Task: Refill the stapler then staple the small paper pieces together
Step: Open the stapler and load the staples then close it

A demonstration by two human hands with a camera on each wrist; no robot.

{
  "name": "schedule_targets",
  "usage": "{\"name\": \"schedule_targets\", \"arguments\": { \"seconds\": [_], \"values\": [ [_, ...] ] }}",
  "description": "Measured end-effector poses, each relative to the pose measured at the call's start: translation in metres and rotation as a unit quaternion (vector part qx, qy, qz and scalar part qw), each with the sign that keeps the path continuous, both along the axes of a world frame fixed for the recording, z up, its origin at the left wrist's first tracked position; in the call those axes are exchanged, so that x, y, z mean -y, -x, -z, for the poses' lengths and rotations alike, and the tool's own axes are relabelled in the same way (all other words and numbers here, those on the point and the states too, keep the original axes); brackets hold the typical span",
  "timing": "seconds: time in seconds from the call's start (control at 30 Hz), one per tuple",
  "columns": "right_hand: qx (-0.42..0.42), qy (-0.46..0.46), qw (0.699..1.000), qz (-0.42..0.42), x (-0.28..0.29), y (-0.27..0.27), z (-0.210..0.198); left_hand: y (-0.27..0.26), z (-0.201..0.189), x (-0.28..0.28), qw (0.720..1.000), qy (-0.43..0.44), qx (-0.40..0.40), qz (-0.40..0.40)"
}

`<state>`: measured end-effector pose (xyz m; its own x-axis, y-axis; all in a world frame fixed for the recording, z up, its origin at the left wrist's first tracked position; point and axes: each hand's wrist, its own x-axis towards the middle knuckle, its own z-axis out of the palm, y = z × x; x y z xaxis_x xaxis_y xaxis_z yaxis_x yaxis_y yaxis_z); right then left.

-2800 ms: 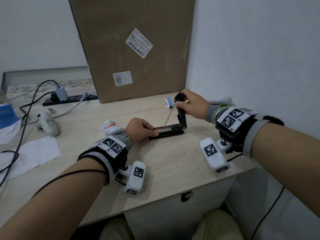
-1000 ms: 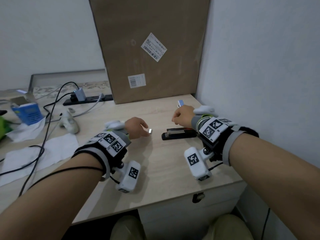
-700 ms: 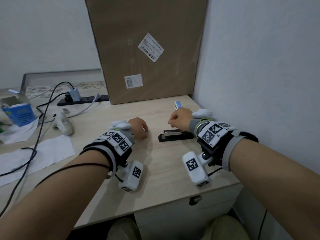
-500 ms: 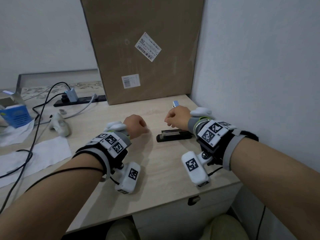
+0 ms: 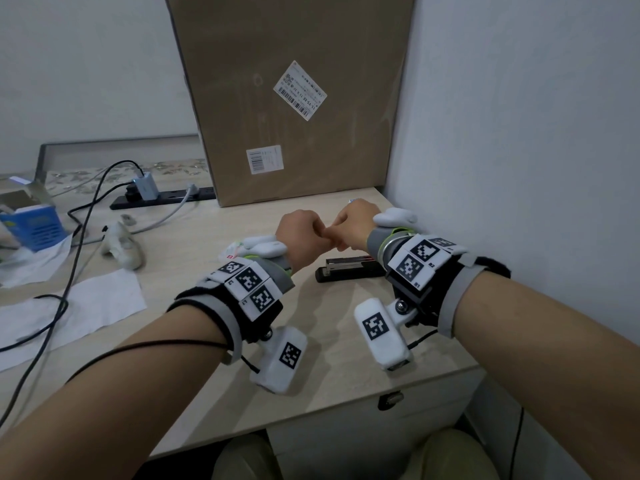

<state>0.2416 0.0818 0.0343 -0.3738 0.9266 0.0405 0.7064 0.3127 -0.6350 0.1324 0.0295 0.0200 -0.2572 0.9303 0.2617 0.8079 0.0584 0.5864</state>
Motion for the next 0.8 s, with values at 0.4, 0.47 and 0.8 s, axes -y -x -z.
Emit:
{"name": "schedule_targets", "arguments": {
  "seconds": [0.4,0.47,0.8],
  "values": [
    [0.049,-0.017,0.998,0.02,-0.011,-0.009,-0.003,-0.003,0.005,-0.003,0.997,0.033,-0.065,0.02],
    [0.054,-0.026,0.998,-0.011,-0.013,-0.015,0.001,0.004,0.008,-0.004,0.995,0.077,-0.042,0.038],
    [0.187,-0.092,0.965,-0.161,-0.003,-0.023,0.006,0.015,0.026,-0.005,0.985,0.148,0.027,0.08]
  ]
}}
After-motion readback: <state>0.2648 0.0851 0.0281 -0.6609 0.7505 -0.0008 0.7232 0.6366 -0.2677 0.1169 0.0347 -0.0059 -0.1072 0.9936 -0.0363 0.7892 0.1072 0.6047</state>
